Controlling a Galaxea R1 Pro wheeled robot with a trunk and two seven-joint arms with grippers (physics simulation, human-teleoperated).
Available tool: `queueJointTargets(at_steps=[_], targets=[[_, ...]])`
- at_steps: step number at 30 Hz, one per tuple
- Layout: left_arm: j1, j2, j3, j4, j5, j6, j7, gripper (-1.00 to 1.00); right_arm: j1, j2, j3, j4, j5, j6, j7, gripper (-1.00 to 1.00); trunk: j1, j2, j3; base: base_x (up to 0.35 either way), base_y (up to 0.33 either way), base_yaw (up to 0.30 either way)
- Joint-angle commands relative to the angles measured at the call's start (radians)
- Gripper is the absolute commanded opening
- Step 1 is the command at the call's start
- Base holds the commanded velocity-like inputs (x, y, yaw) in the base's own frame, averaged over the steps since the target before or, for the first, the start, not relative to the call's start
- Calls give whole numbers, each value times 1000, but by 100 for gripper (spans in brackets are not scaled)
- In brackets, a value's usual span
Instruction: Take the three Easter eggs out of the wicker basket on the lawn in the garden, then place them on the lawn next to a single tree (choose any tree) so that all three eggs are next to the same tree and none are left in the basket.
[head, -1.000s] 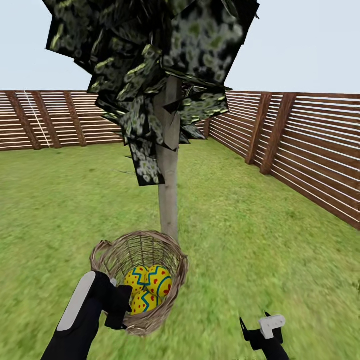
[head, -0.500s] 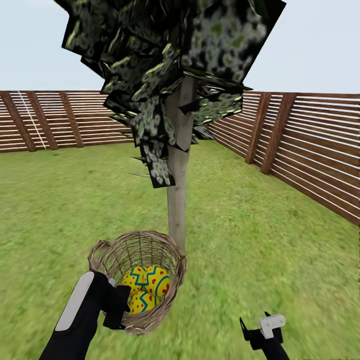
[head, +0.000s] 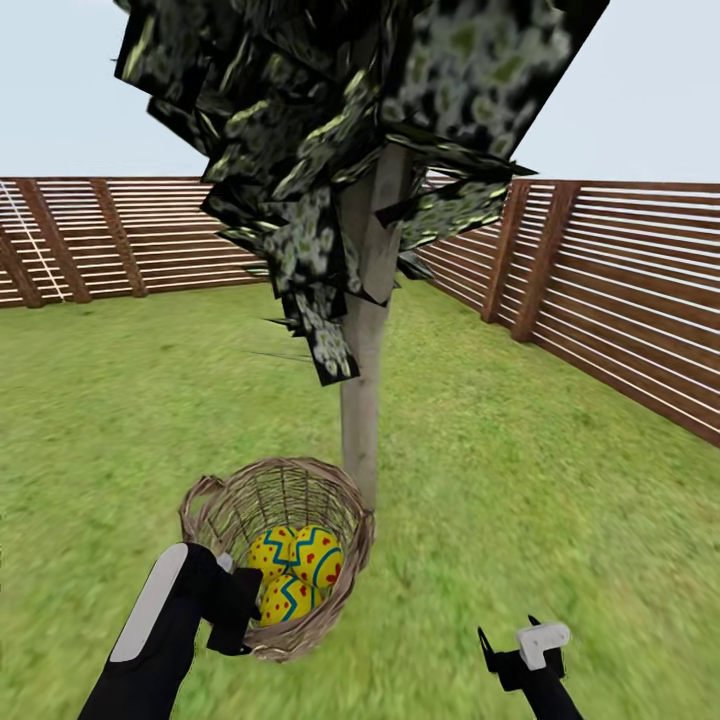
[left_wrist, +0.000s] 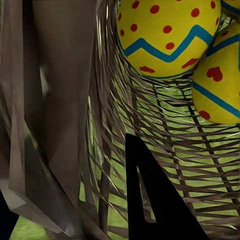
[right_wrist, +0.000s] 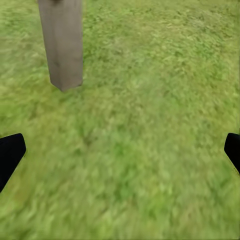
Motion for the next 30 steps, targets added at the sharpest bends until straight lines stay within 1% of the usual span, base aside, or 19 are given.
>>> queueJointTargets(at_steps=[1,3,4,5,6,7,9,11,12,17,21,23,26,27,29,30], targets=[[-1,-1,3,-1,3,13,5,-100,0,0,0,-1,7,-2,-1,100,0,-1,-3,158,304,0],[-1,-1,3,0,3,13,5,-100,0,-1,-1,-3,7,-2,-1,100,0,-1,-5,170,297,0],[-1,-2,3,2,2,14,5,-100,0,-1,-2,-16,7,-2,0,100,0,-1,-6,211,238,0],[-1,-1,2,5,2,14,6,-100,0,-1,-8,-49,7,0,0,100,0,-1,-8,275,169,0],[-1,-1,1,6,1,15,7,-100,0,0,-23,-78,7,3,1,100,0,-1,-9,316,66,0],[-1,-1,1,10,1,15,8,-100,0,0,-30,-92,7,5,1,100,0,-1,-10,326,22,0],[-1,-1,1,21,0,15,9,-100,0,-1,-51,-152,6,14,2,100,0,-1,-12,249,4,0],[-1,-1,0,28,0,15,9,-100,0,-1,-78,-166,6,15,2,100,0,-1,-15,45,0,0],[-1,-1,0,33,0,15,9,-100,0,-1,-81,-166,6,15,3,100,0,-1,-16,6,0,0],[-1,-2,-3,39,-2,15,9,-100,0,-1,-83,-167,6,15,1,100,0,-1,-17,0,0,0],[-1,-3,-6,41,-2,15,8,-100,0,0,-81,-197,6,15,1,100,0,-1,-21,0,0,0],[-1,-4,-7,66,-3,15,-17,-100,0,0,-81,-198,6,15,1,100,0,-1,-24,0,0,0],[-1,-4,-8,99,-3,51,-32,-100,0,0,-80,-198,7,15,1,100,0,-1,-28,0,0,0],[-1,-4,-9,101,-11,54,-33,-100,0,0,-79,-198,7,15,1,100,0,-1,-30,0,0,0],[-1,-11,-10,114,-84,56,-35,-100,0,0,-79,-198,6,15,1,100,0,-1,-33,0,0,0],[-1,-11,-10,119,-102,57,-43,-100,0,0,-79,-198,7,15,1,100,0,-1,-35,0,0,0]])
